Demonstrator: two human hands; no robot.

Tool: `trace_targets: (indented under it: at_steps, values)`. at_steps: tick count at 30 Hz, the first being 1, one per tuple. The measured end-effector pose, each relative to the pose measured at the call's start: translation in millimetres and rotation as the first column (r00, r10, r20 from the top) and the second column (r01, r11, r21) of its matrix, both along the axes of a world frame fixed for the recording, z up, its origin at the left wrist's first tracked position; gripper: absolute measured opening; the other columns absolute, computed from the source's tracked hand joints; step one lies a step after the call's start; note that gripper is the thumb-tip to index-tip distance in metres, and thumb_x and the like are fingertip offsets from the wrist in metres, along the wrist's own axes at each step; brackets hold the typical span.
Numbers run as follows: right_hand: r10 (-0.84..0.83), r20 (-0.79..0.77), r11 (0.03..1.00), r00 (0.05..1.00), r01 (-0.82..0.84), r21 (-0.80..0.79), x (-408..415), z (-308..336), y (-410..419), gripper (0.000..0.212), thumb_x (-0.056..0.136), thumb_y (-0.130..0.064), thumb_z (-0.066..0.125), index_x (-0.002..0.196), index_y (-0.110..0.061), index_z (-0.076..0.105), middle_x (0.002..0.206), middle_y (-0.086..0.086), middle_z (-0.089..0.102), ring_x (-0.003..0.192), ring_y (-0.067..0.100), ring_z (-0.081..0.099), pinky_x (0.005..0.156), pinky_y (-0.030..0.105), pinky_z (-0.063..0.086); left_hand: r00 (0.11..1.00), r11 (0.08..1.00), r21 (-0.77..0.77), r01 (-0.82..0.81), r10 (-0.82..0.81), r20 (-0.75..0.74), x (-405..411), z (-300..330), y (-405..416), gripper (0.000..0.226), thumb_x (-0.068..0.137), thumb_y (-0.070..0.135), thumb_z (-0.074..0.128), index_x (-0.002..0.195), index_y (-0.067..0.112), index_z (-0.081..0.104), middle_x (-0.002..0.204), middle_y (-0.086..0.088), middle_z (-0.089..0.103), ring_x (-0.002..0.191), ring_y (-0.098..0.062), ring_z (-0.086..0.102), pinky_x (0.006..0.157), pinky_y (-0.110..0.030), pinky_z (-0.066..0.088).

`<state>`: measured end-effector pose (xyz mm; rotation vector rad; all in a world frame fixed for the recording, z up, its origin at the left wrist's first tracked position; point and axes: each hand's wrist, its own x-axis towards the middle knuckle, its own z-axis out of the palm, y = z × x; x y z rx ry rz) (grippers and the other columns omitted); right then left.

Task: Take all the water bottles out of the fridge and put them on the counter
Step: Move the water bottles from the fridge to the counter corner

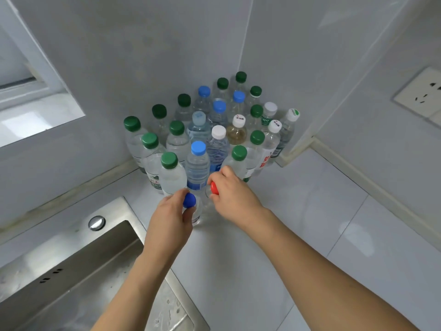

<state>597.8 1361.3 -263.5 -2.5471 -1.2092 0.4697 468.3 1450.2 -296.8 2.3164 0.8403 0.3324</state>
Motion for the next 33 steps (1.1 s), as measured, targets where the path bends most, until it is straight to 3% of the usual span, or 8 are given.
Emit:
trace_targets:
  at_steps: [6, 10, 14, 19, 24, 33]
  values:
    - [-0.02, 0.016, 1.0, 1.0, 0.02, 0.011, 4, -4, 6, 0.029, 0.092, -0.013, 0.056, 0.121, -0.013, 0.053, 0.122, 0.007, 0.042, 0.103, 0.031, 0.055, 0.09, 0.043, 0.046, 0.999, 1.0, 0.013, 0.02, -0.019, -0.034, 6, -2, 3, 0.025, 0.089, 0.016, 0.06, 0.113, 0.014, 0.054, 0.091, -0.002, 0.057, 0.086, -0.023, 0.049, 0.066, -0.031, 0.039]
    - [-0.043, -0.001, 0.998, 0.999, 0.043, 0.045, 5, 0, -3, 0.047, 0.09, -0.014, 0.057, 0.135, -0.019, 0.044, 0.128, 0.006, 0.043, 0.11, 0.031, 0.053, 0.092, 0.04, 0.045, 0.998, 0.997, 0.071, 0.032, -0.028, -0.057, 9, 4, 2, 0.032, 0.088, 0.014, 0.058, 0.12, 0.014, 0.053, 0.102, -0.005, 0.062, 0.094, -0.026, 0.051, 0.069, -0.033, 0.042]
    - [-0.087, -0.008, 0.991, 0.996, 0.087, 0.106, 1, 6, -29, 0.049, 0.09, -0.017, 0.058, 0.137, -0.019, 0.043, 0.135, 0.002, 0.044, 0.119, 0.025, 0.05, 0.097, 0.038, 0.044, 0.999, 0.988, 0.152, 0.032, -0.035, 0.015, 15, 21, -7, 0.027, 0.088, 0.011, 0.058, 0.114, 0.013, 0.058, 0.108, -0.003, 0.064, 0.099, -0.026, 0.054, 0.07, -0.034, 0.044]
    - [-0.21, -0.014, 0.971, 0.978, 0.21, 0.111, -5, 11, -85, 0.052, 0.091, -0.022, 0.058, 0.14, -0.019, 0.041, 0.139, 0.0, 0.043, 0.123, 0.022, 0.048, 0.102, 0.034, 0.041, 0.969, 0.95, 0.252, 0.184, -0.218, 0.115, 33, 32, -36, 0.026, 0.086, 0.009, 0.063, 0.112, 0.008, 0.061, 0.119, -0.006, 0.063, 0.106, -0.029, 0.057, 0.082, -0.035, 0.047]
    - [-0.393, -0.008, 0.914, 0.92, 0.391, 0.105, -18, 20, -168, 0.051, 0.094, -0.028, 0.055, 0.142, -0.021, 0.04, 0.142, -0.003, 0.04, 0.126, 0.019, 0.045, 0.104, 0.03, 0.038, 0.907, 0.88, 0.269, 0.393, -0.418, 0.044, 50, 36, -96, 0.031, 0.093, 0.021, 0.057, 0.122, 0.008, 0.056, 0.127, -0.006, 0.059, 0.114, -0.028, 0.054, 0.086, -0.036, 0.047]
    - [-0.709, -0.023, 0.697, 0.705, 0.705, 0.129, -87, 33, -344, 0.047, 0.095, -0.027, 0.054, 0.14, -0.02, 0.043, 0.141, -0.003, 0.041, 0.123, 0.017, 0.047, 0.102, 0.027, 0.04, 0.672, 0.637, 0.26, 0.726, -0.737, -0.069, 52, 43, -254, 0.039, 0.098, 0.028, 0.049, 0.133, 0.012, 0.049, 0.137, 0.0, 0.052, 0.125, -0.021, 0.048, 0.094, -0.03, 0.043]
